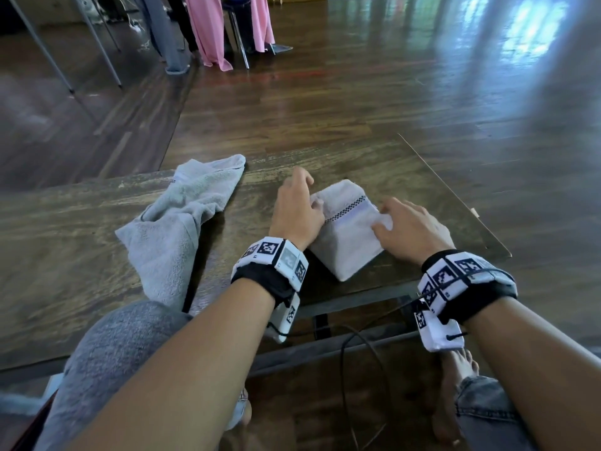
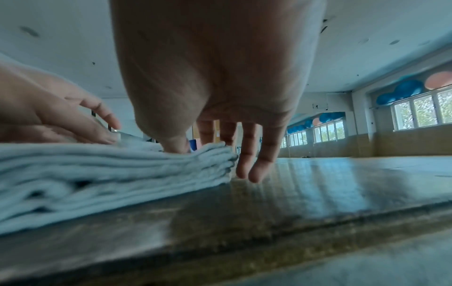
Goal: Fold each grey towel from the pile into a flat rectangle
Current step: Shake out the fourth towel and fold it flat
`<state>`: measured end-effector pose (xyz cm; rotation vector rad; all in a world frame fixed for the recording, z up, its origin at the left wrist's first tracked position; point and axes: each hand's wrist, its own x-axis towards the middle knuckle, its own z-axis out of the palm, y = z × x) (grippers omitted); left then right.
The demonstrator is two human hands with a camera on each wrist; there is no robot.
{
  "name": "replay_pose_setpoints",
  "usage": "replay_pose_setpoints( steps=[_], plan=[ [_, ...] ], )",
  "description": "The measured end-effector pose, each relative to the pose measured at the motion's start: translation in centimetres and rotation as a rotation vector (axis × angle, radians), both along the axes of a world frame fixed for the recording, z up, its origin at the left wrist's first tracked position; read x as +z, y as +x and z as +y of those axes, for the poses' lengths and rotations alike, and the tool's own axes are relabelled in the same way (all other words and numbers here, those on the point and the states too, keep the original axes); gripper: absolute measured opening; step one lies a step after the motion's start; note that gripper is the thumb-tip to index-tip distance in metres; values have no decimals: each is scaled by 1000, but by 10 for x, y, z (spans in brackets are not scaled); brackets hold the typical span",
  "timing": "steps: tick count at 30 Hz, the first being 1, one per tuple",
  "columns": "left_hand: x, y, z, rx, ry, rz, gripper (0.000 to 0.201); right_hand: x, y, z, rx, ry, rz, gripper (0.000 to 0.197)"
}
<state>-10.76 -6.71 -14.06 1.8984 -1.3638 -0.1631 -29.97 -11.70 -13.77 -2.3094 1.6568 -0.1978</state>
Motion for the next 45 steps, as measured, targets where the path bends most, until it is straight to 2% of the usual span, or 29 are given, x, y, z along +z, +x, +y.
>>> replay_pose_setpoints(
  steps=[2,4,7,9,10,12,14,18,22,29,35,42,45],
  plan=[
    [0,2,5,-39,21,-193,22,2,4,4,-21,28,59,26],
    [-2,-2,10,-106,196,-331,25,3,6,8,-49,17,62,33],
    [-9,-14,22,-237,413,-440,43,1,9,12,-56,-202,-35,23],
    [-13,-19,28,-301,501,-444,56,-1,13,13,43,-293,-151,15],
    [-15,-20,31,-324,537,-446,59,-3,16,15,130,-288,-190,17],
    [-17,-22,35,-355,580,-456,62,-8,23,19,307,-210,-186,32],
    [-17,-21,37,-368,593,-450,63,-18,27,25,404,-107,-95,48],
    [-18,-14,38,-381,652,-379,62,-33,29,32,325,100,15,64],
    [-18,-6,34,-370,721,-305,66,-29,31,33,256,171,64,72],
    [-22,2,31,-316,736,-226,58,-26,34,38,229,180,85,78],
    [-27,9,28,-246,737,-179,61,-32,31,38,197,157,75,86],
    [-27,5,29,9,639,-104,80,-34,30,38,207,171,16,86],
    [-15,4,29,88,523,-136,68,-33,29,43,192,107,-45,85]
  ],
)
